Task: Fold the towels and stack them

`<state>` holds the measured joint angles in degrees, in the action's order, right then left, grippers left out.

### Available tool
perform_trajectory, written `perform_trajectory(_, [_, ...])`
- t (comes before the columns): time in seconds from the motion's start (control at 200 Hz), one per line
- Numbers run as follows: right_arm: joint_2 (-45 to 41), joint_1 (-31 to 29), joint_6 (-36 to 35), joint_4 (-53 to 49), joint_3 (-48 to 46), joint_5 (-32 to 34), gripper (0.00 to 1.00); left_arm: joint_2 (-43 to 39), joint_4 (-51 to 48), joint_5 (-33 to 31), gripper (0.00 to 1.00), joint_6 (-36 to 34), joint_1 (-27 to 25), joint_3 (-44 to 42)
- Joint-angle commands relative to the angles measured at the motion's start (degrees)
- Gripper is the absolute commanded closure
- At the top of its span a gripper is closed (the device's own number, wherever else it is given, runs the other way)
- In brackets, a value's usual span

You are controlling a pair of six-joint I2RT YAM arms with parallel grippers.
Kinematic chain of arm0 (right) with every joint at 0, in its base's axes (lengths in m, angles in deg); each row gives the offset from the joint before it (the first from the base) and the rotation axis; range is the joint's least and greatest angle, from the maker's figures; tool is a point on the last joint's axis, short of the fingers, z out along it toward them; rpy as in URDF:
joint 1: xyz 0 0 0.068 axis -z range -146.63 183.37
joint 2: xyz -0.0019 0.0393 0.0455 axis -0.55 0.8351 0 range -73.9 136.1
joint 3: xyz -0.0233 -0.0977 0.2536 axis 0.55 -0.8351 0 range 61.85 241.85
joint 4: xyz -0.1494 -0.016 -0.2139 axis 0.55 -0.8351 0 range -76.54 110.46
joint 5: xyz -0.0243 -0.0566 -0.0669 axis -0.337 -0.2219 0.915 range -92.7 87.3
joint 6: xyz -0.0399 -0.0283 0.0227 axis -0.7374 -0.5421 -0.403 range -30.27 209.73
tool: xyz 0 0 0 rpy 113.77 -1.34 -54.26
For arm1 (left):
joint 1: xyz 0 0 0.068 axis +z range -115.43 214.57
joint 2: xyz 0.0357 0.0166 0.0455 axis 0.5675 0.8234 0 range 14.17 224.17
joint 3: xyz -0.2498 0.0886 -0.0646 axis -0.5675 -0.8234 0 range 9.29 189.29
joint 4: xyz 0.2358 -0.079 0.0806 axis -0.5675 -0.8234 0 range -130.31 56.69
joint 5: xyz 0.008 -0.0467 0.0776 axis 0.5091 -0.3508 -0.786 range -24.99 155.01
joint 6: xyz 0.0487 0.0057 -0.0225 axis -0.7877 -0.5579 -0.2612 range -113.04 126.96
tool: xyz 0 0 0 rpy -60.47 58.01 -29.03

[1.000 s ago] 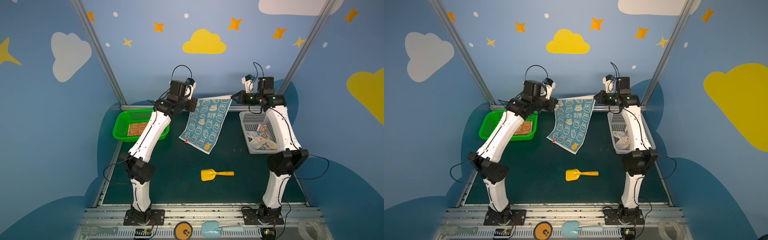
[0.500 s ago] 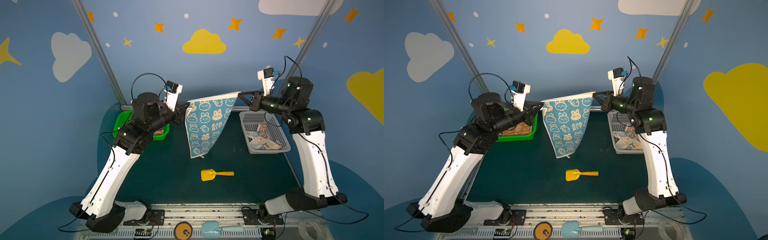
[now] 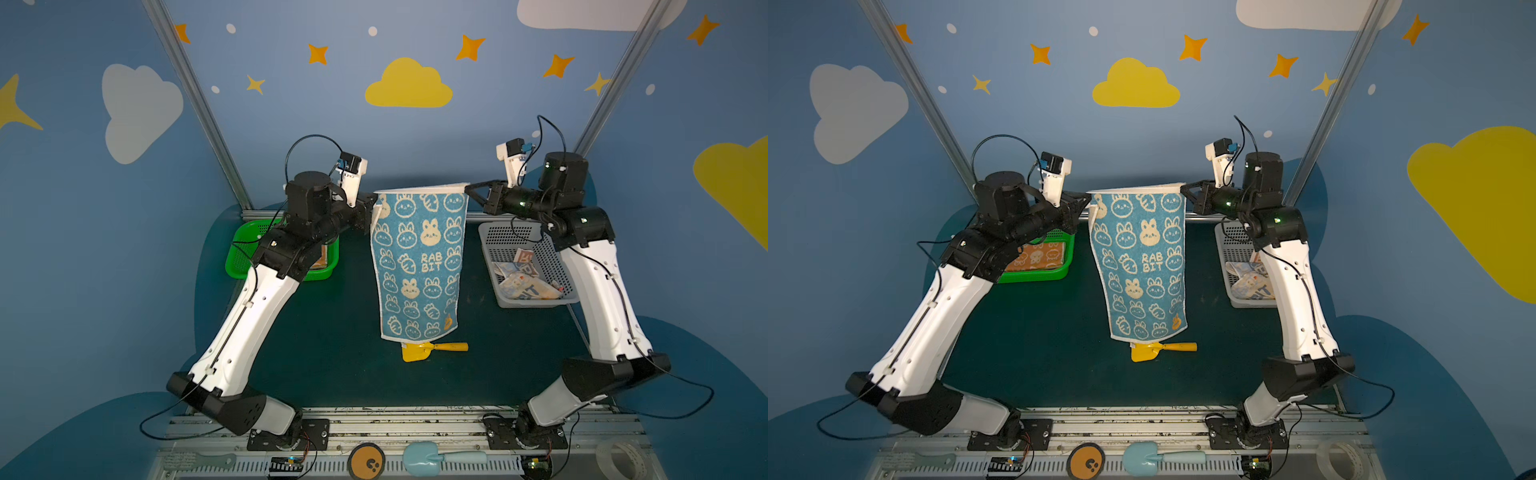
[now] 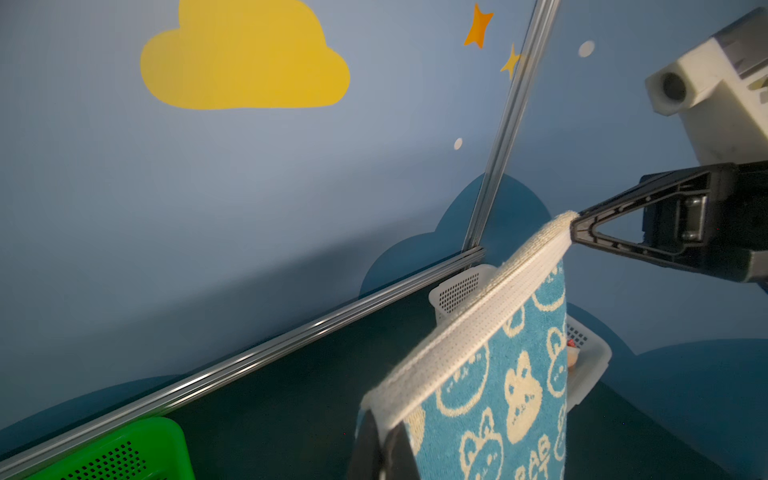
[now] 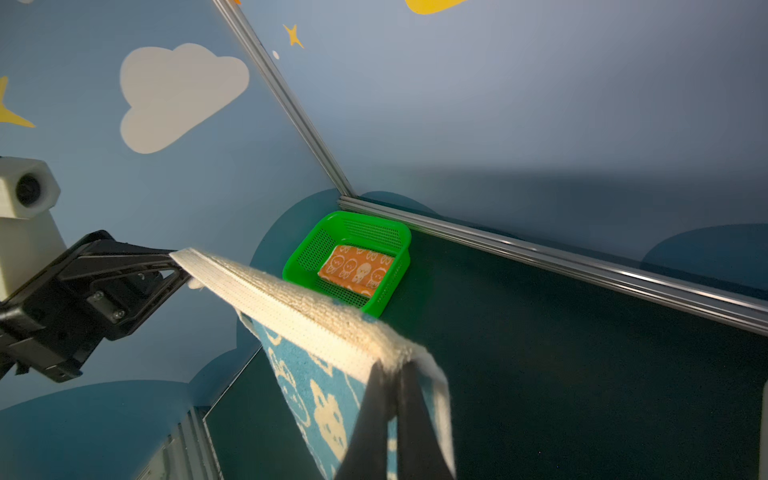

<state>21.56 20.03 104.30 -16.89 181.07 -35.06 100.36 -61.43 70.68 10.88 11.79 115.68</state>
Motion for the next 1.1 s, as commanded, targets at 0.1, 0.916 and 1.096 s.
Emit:
perform_trajectory(0.1, [10.03,2.53,0.17,0.78,4.24,8.67,1.00,8.80,2.01,-2.50,0.97,0.82,6.46,4.35])
perform_trajectory(0.916, [40.83,4.03,1.79,-2.67,19.47,5.92,1.00,39.71,-0.30,6.61,0.97,-2.89,11.91,20.42])
perform_trajectory(1.096, [38.47,3.17,0.55,-3.57,10.91,3.23,1.00,32.92,4.27,4.98,0.97,-3.84,11.71,3.90])
